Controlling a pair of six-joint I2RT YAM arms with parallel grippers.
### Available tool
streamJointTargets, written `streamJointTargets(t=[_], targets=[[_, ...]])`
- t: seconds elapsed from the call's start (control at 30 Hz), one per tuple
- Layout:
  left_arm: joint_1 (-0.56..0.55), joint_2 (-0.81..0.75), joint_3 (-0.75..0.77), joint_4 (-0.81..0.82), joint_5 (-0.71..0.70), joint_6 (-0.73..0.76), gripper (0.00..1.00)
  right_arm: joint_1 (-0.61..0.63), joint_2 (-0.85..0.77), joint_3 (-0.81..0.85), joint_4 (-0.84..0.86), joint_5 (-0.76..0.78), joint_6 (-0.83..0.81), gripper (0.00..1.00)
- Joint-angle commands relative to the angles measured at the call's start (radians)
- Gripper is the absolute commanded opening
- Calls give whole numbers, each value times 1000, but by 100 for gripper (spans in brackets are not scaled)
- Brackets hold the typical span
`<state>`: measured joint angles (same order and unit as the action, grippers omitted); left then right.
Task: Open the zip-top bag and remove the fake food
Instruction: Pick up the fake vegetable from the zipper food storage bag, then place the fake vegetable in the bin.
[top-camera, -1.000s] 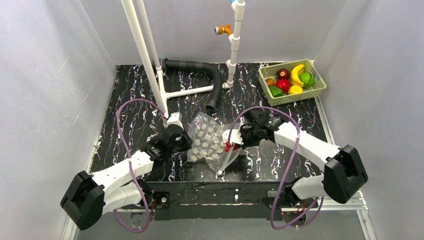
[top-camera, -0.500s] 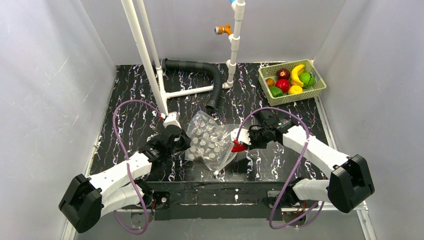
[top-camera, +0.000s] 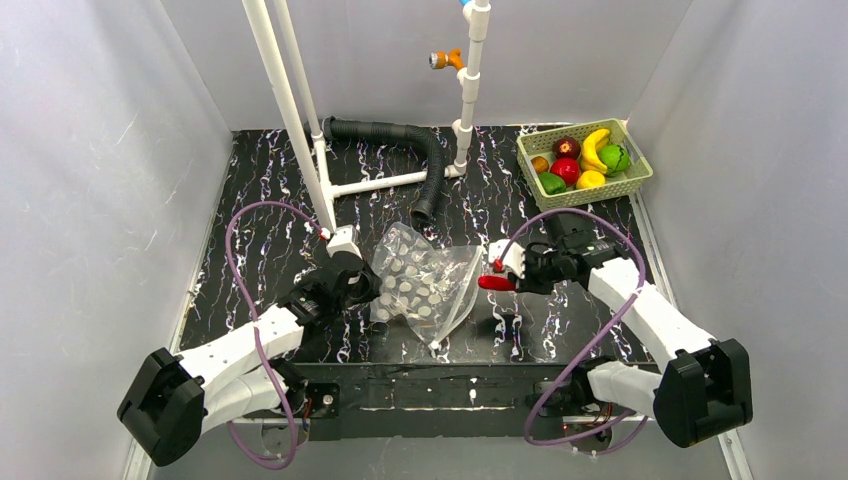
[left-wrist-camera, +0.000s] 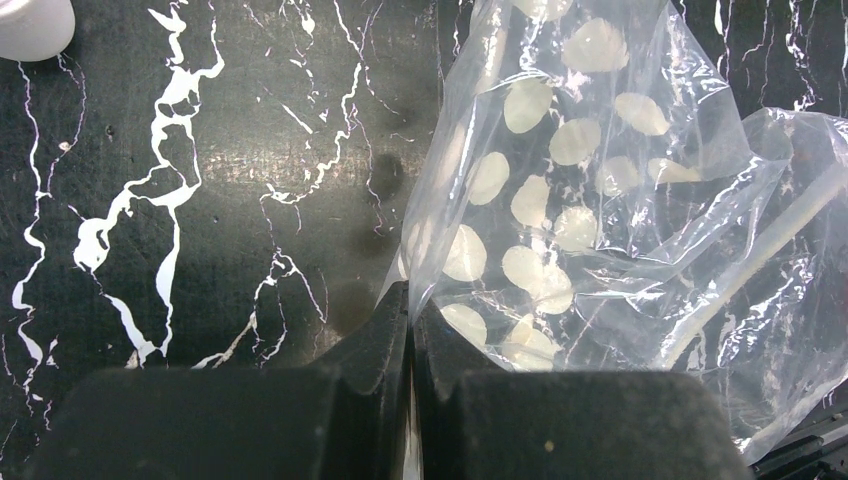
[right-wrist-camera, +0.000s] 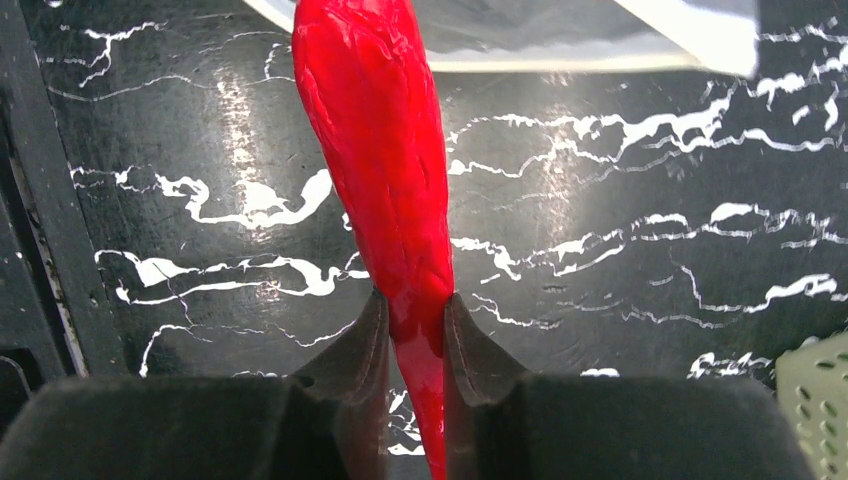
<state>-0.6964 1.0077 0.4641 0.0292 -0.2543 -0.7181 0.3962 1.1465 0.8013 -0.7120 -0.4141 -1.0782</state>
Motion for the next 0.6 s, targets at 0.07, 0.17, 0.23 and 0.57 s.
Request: streamJointTargets(t=[0.07, 0.17, 0.23, 0.57], targets=[[4, -7, -28, 58, -1, 1, 0, -127, -27, 39, 7, -148, 95, 7], [3, -2, -33, 70, 8, 1, 0, -162, -21, 52, 28, -171, 139, 6], [3, -2, -36, 72, 13, 1, 1, -190, -13, 67, 39, -186, 173, 6], [4, -24, -61, 101, 30, 0, 28, -351, 63, 158, 80, -286, 294, 6]])
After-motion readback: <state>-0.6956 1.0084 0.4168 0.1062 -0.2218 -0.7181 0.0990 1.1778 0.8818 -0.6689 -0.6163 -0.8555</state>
